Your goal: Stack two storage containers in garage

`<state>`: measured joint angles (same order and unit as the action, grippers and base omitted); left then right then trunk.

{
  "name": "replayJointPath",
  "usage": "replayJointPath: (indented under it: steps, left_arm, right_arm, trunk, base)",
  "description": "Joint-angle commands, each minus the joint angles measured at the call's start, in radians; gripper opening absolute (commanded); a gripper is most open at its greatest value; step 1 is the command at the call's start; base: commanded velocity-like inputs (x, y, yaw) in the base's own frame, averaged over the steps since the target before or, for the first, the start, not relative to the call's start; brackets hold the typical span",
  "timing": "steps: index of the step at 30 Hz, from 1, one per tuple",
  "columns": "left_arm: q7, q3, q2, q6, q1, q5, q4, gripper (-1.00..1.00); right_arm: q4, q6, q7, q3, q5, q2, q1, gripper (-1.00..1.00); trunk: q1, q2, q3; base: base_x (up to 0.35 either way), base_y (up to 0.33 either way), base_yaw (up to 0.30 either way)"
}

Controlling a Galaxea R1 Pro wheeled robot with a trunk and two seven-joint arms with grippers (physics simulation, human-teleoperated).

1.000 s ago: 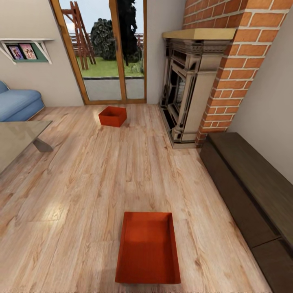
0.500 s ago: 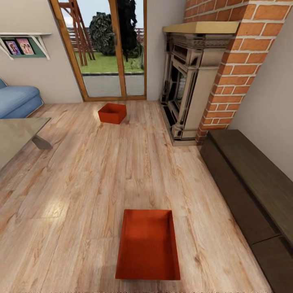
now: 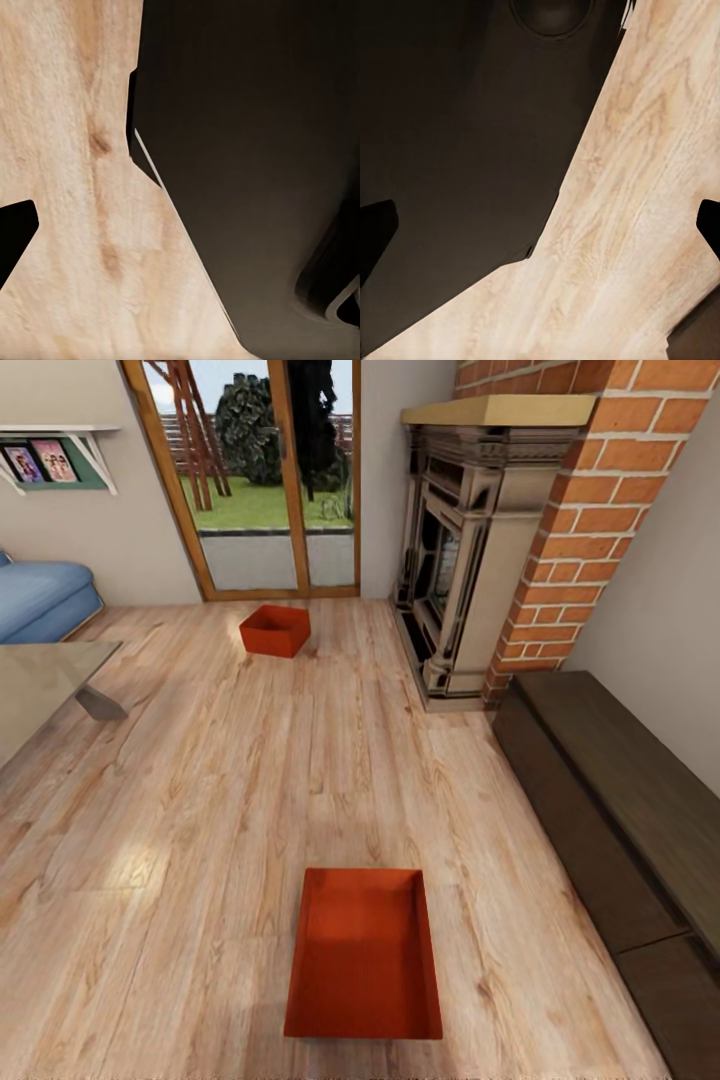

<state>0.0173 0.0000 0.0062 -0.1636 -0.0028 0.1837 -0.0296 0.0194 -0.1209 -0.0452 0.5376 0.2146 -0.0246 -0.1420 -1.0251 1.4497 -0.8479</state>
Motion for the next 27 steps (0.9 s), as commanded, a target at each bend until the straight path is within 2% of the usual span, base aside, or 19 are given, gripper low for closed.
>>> replayJointPath:
  steps: [1,15,27]
  left_arm:
    - [0.001,-0.001,0.000,-0.003,0.000,0.004,0.000,1.00]
    - [0.001,-0.001,0.000,-0.003,0.000,0.004,0.000,1.00]
    - [0.001,0.000,0.000,-0.004,0.000,0.003,0.000,1.00]
  right_arm:
    - [0.002,-0.005,-0.001,0.009,0.009,0.000,-0.001,1.00]
    - [0.002,-0.005,-0.001,0.009,0.009,0.000,-0.001,1.00]
    - [0.002,-0.005,-0.001,0.009,0.009,-0.001,-0.001,1.00]
  trunk:
    - [0.000,0.000,-0.002]
    - [0.000,0.000,-0.024]
    - [0.000,0.000,-0.026]
  base:
    - [0.000,0.000,0.000]
    - [0.000,0.000,0.000]
    - [0.000,0.000,0.000]
